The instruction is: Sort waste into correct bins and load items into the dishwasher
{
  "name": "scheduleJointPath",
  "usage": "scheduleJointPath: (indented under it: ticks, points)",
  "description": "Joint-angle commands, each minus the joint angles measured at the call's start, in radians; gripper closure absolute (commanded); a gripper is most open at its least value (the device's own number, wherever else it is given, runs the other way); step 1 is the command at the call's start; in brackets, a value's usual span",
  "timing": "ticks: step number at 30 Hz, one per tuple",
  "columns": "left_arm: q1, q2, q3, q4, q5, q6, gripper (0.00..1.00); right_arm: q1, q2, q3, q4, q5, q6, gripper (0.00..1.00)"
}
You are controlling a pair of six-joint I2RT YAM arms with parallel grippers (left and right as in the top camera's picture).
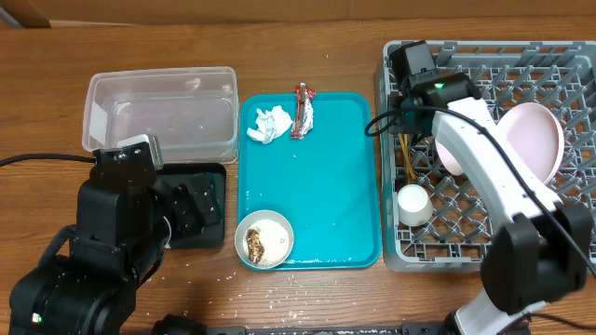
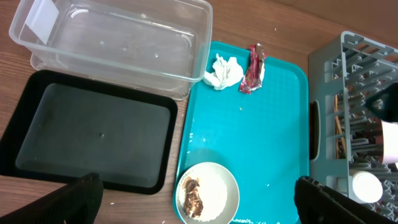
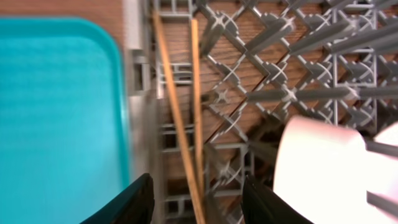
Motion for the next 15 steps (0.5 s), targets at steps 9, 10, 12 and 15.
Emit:
scheduleJointPath:
  ticks: [9,10,12,15]
  points:
    - [-0.006,-0.001,0.013,0.000,-0.016,-0.013,0.00,0.203,-0.607,0.099,-0.089,-0.279,0.051,0.00]
    - [-0.006,-0.001,0.013,0.000,-0.016,-0.013,0.00,0.213,-0.645,0.099,-0.090,-0.278,0.051,0.00]
    - [-0.006,-0.001,0.013,0.000,-0.016,-0.013,0.00,0.217,-0.696,0.099,-0.098,-0.278,0.051,0.00]
    - [-0.006,-0.001,0.013,0.000,-0.016,-0.013,0.00,0.217,-0.773,0.099,-0.198,-0.270,0.045,0.00]
